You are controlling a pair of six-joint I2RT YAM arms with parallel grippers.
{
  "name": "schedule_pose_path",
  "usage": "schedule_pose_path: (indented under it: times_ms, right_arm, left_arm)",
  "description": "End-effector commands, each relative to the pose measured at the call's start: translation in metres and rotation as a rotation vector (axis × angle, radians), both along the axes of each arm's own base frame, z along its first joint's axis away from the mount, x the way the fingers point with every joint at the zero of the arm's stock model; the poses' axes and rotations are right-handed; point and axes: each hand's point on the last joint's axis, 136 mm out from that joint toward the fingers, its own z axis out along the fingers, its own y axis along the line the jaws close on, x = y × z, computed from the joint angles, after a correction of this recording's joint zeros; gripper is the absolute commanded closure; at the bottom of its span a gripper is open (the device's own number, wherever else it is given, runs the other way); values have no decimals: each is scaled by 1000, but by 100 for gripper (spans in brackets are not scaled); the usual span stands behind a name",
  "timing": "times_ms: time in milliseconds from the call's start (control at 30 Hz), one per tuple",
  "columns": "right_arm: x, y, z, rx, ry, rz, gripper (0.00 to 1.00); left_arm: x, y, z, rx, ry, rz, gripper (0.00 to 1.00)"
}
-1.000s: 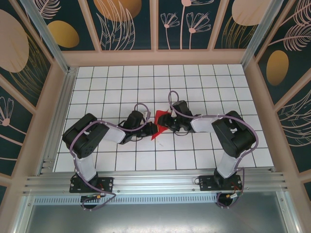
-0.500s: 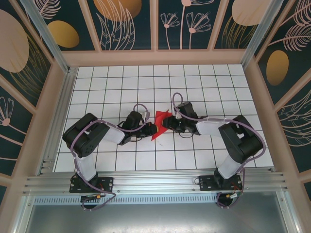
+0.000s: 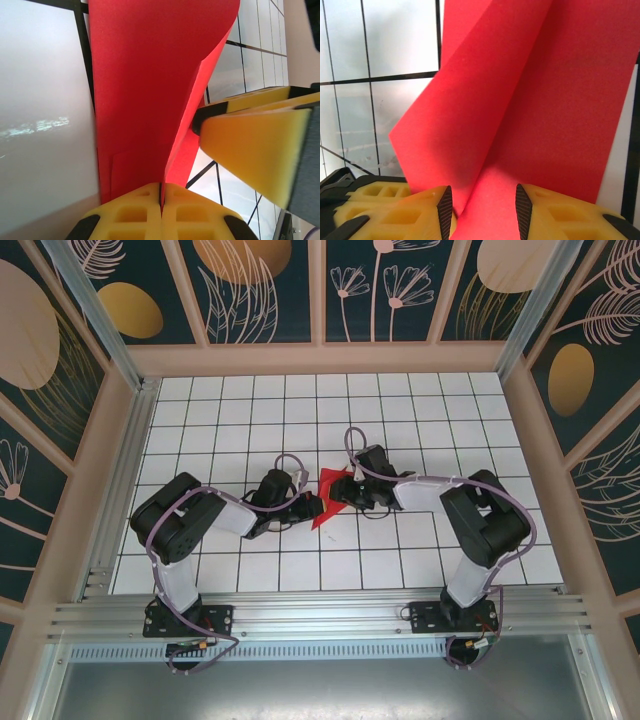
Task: Fold a paper plane with a square sheet of paper (pick it up from the middle)
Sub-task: Fourth fold the wing at the center of the table.
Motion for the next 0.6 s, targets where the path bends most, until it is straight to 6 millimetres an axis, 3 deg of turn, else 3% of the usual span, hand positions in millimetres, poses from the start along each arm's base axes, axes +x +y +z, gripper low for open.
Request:
schedule_pose_path:
  times_ms: [0, 567]
  right_arm:
    - [4, 5, -1, -4, -3, 19, 58]
    - [-12, -28, -51, -239, 158, -92, 51]
  left_arm:
    - [-10, 6, -17, 26, 53, -6, 93]
    - [-6, 1, 4, -16, 28, -7, 85]
